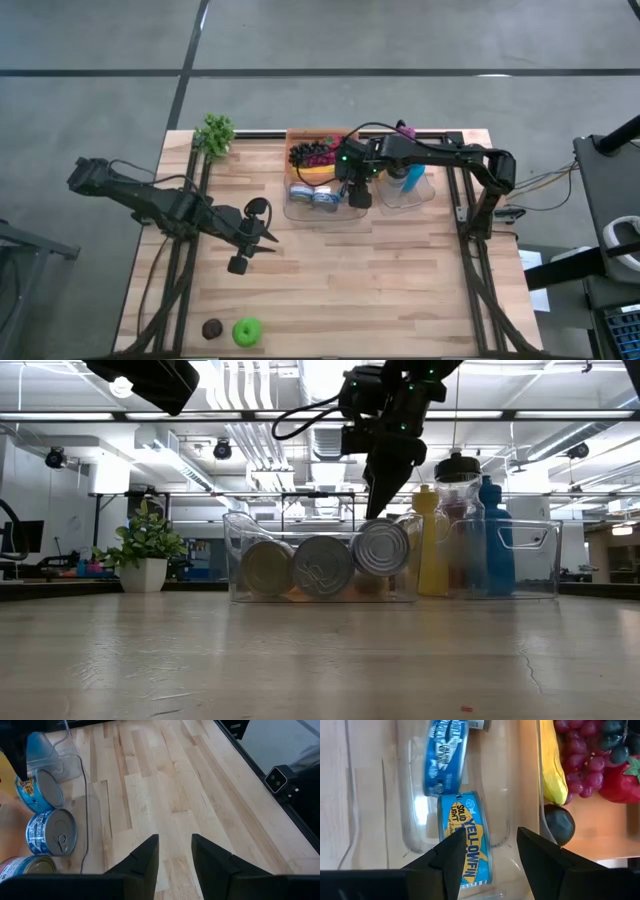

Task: Pick & Place Food Item
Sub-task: Put the green apple into the orange bin

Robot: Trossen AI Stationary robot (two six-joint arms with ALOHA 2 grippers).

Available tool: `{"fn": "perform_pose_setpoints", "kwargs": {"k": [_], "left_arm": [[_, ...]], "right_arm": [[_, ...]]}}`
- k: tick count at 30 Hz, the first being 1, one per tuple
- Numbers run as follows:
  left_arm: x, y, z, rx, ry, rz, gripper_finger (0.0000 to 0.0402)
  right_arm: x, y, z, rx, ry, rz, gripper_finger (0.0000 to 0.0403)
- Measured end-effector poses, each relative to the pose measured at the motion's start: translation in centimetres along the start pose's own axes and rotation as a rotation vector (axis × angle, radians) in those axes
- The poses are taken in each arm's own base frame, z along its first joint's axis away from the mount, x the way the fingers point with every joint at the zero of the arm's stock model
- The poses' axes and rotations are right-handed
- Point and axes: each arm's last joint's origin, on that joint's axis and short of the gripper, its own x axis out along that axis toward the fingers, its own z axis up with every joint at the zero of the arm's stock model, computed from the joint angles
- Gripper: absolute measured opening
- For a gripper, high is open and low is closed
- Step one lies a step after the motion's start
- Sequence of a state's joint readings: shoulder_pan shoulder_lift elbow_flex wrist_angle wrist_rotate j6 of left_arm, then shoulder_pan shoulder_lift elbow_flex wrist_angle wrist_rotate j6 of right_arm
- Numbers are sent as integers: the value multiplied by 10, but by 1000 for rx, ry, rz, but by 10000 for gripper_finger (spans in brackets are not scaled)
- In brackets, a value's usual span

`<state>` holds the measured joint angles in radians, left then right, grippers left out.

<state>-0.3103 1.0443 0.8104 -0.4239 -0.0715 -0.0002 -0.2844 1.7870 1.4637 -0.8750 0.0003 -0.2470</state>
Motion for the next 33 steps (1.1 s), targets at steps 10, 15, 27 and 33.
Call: {"fn": "perform_pose_setpoints", "kwargs": {"k": [10,15,27,33], "left_arm": [[0,0,0,0,0,0,118],[0,0,0,0,0,0,118],[0,0,0,0,0,0,118],[0,0,0,0,0,0,118]], "right_arm": [[6,1,-2,0,9,0,179],[6,1,-2,0,8,0,178],[6,1,-2,0,7,-1,176],[6,0,-2,0,5,-1,177]]}}
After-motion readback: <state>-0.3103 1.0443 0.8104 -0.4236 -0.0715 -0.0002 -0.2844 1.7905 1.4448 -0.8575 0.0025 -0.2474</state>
